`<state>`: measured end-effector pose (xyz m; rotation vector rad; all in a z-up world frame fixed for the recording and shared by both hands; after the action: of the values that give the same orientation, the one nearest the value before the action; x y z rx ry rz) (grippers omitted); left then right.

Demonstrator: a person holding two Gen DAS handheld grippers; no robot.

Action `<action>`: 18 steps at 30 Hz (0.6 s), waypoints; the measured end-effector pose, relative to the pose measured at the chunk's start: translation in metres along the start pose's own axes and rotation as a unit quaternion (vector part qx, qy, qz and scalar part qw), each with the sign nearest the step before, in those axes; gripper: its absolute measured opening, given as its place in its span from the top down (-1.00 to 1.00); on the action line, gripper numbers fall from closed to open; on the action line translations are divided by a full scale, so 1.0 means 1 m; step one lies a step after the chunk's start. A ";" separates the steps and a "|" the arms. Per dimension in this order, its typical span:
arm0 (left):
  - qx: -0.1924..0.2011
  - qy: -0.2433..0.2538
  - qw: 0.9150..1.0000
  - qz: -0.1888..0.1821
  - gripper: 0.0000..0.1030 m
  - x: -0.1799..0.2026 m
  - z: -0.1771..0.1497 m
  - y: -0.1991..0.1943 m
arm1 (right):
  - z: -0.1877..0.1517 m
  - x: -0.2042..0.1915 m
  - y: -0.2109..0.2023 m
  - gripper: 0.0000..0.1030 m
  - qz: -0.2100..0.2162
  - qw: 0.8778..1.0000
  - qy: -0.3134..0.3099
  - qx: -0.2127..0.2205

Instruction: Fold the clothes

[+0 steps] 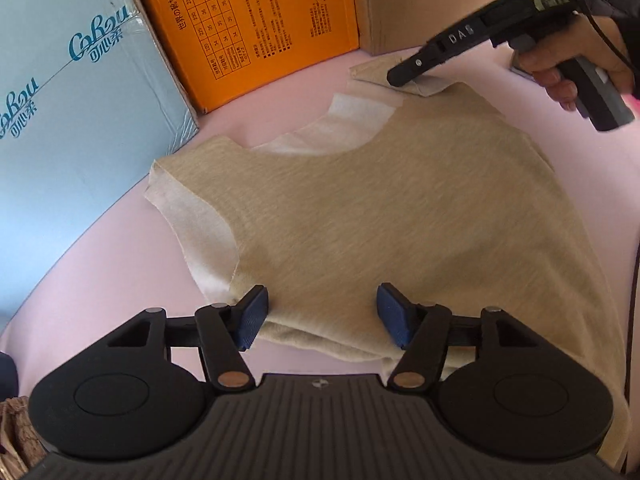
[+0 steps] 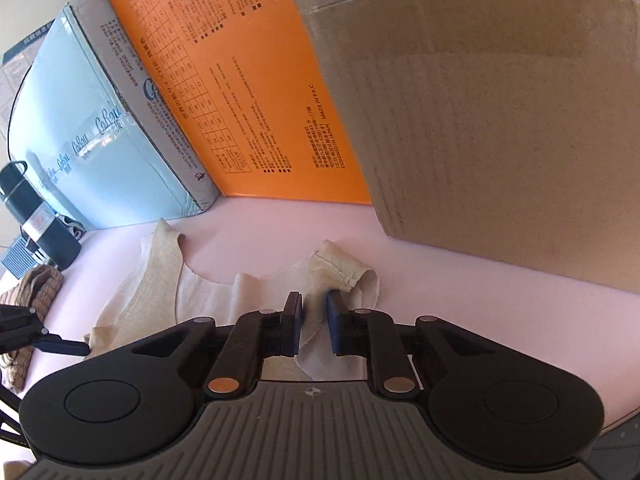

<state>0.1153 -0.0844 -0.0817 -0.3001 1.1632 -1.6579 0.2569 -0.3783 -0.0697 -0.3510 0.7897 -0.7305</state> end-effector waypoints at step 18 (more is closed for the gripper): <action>-0.004 -0.249 0.967 0.059 -0.55 -0.125 -0.004 -0.020 | 0.003 -0.001 0.001 0.15 0.017 0.999 -0.046 0.016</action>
<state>0.1535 0.0232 -0.0260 -0.6031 0.7892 -1.3669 0.2587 -0.3772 -0.0678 -0.3386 0.6950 -0.6908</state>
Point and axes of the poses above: each gripper's, at about its wrist camera, not at the fingertips, and y roughly the way its jaws point, x to its right, z to its top, the point moved 2 cm from there along y, roughly the way its jaws point, and after that the axes turned 10 degrees about z, right-handed, at the moved point
